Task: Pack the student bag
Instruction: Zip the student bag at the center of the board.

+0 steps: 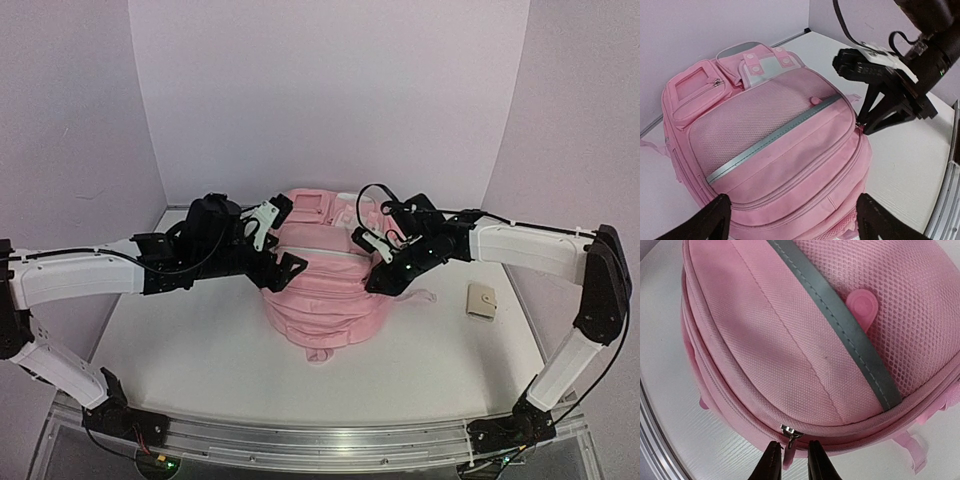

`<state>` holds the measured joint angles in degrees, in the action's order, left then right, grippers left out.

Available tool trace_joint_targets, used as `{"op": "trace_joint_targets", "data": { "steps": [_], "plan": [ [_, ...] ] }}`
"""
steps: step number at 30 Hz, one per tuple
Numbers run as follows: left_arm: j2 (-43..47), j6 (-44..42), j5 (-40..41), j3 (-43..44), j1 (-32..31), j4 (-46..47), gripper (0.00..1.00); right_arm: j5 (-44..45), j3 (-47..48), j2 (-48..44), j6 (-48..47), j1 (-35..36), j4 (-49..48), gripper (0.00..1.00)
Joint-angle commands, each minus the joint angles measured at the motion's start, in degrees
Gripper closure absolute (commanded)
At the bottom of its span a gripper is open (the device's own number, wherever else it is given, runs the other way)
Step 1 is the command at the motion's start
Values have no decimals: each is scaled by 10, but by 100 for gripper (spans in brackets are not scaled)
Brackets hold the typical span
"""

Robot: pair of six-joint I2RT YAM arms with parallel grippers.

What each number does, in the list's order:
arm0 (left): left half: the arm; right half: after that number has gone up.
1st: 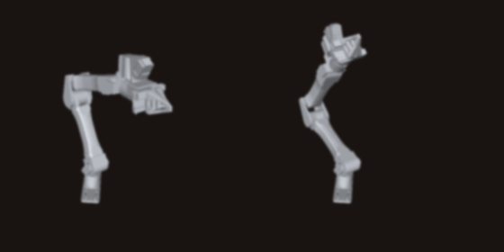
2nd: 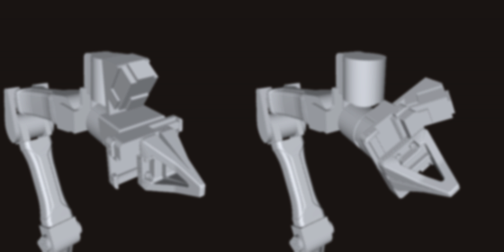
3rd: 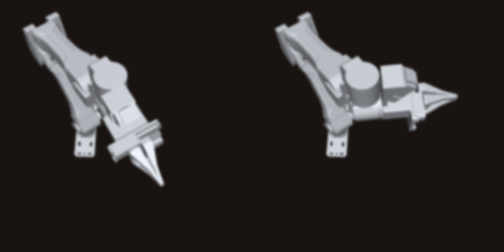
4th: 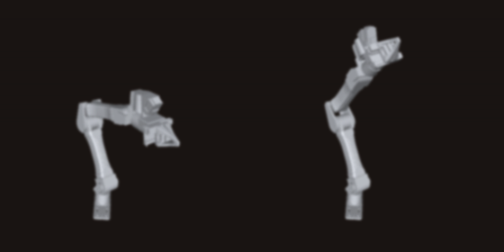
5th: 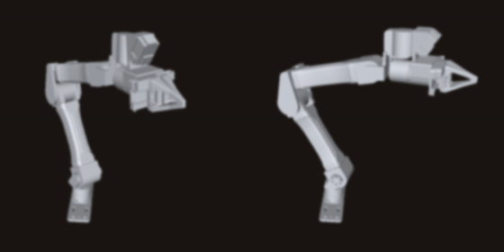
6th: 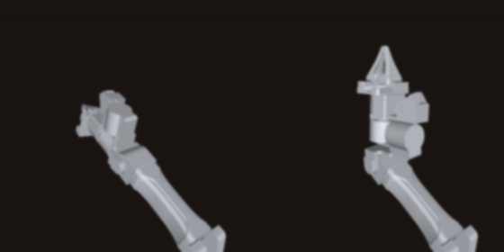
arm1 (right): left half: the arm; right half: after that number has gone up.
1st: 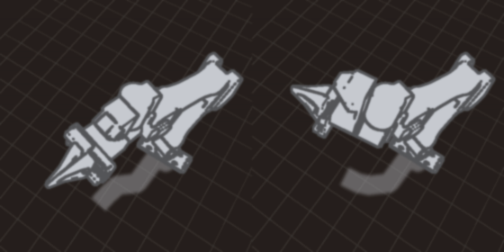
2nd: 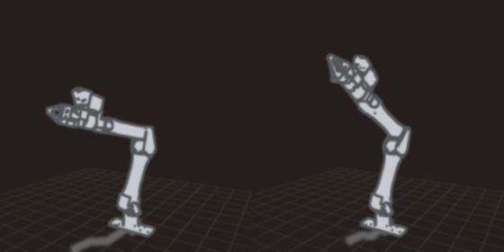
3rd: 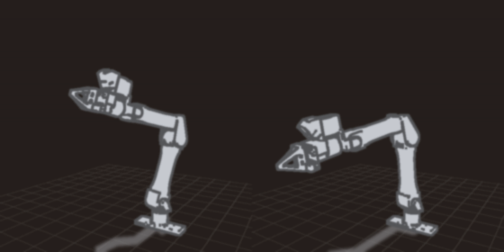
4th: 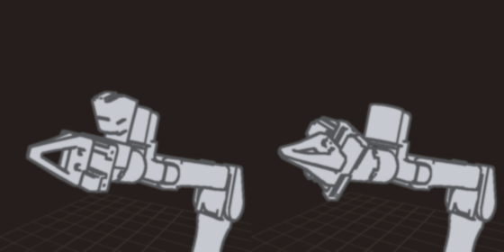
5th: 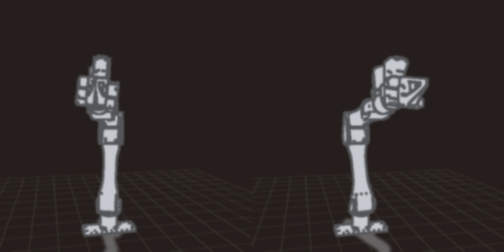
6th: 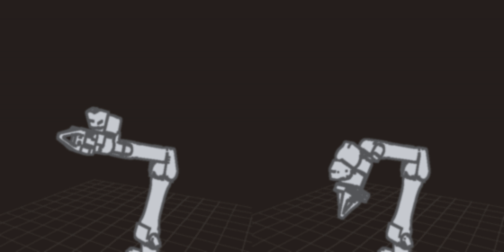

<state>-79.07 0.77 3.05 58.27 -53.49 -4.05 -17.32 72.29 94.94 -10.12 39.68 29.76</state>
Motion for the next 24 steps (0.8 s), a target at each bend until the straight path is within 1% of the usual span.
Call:
{"op": "trace_joint_targets", "data": {
  "steps": [1,4,6,10,12,15,16,20,24],
  "plan": [
    [-7,-144,-14,-16,-22,32,25,-3,-4,6,15,1,-15,87],
    [-17,-189,-12,-20,-30,51,32,-6,-12,9,14,1,-15,81],
    [-26,-209,-10,-18,-32,63,35,-3,-15,15,11,1,-16,84],
    [-54,-261,-2,-9,-43,71,37,2,-23,17,7,2,-23,86],
    [-80,-293,6,-2,-48,73,38,-4,-26,14,7,2,-24,91],
    [-114,-344,15,6,-56,88,45,-14,-26,6,10,1,-24,99],
    [-124,-358,21,11,-59,94,47,-18,-26,1,11,2,-24,100],
    [-162,-406,44,43,-67,106,52,-34,-26,-10,17,1,-24,100],
    [-195,-436,67,87,-81,81,54,-39,-26,-13,23,2,-24,100]
  ]
}}
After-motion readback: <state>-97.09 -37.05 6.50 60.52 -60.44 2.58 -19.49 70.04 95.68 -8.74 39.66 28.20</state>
